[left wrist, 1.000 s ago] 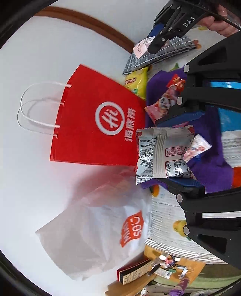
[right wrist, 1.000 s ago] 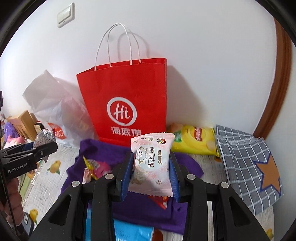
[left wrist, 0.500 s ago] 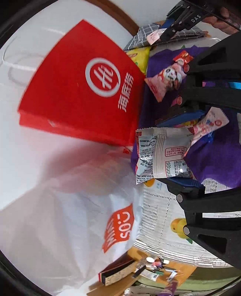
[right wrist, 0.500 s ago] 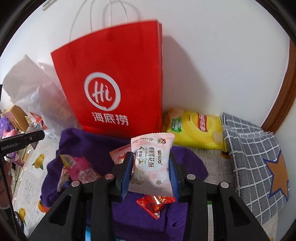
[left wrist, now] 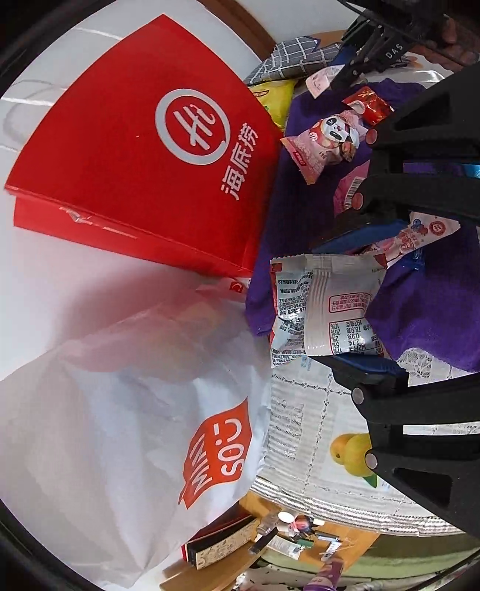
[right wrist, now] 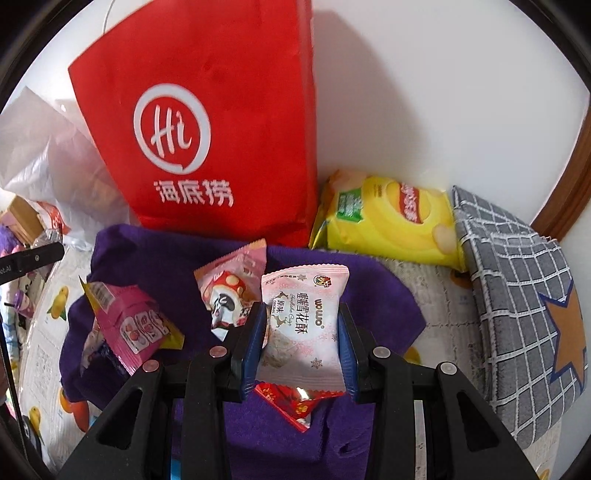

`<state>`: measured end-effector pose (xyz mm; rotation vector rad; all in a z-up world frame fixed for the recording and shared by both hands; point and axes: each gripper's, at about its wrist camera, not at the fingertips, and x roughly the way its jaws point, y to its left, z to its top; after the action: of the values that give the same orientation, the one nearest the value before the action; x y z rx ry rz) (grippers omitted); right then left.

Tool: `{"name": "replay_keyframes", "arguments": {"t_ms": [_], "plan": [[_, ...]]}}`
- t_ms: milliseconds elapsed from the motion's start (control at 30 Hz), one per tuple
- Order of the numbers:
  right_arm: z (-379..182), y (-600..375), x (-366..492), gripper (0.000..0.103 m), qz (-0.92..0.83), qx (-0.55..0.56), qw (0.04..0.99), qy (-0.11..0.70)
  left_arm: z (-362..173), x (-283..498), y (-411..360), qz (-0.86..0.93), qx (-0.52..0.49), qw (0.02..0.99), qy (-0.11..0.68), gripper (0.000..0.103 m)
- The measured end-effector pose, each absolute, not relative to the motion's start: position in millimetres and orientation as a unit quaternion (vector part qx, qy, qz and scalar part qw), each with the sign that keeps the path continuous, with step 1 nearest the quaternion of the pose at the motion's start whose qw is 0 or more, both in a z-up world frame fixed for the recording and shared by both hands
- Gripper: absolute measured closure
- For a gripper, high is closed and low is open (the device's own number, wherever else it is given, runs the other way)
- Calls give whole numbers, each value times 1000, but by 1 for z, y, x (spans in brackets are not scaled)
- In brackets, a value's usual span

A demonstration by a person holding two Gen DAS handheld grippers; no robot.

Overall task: Organize snacks
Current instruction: 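Carry the white packet and pink wowo packet over the purple cloth with both grippers, then lower both packets and open both grippers to drop them onto the cloth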

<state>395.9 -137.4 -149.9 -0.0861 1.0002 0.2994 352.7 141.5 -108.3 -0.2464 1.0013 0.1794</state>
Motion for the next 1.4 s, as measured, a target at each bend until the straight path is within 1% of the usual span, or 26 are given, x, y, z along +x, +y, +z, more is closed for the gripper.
{"name": "replay_keyframes", "arguments": {"t_ms": [500,967,1300,1400], "plan": [[-170,-107,387,65,158,-93,848,497,-112,357,126,62,-108,863,489,56],[-167,-109,388,65,155,-92,847,500,-125,363,117,56,-97,854,509,55],[-158,-114,386,64,156,-88,853,491,-134,367,112,24,-119,843,525,55],[-157,-114,386,62,155,-88,853,490,-138,368,109,19,-117,840,530,55]]}}
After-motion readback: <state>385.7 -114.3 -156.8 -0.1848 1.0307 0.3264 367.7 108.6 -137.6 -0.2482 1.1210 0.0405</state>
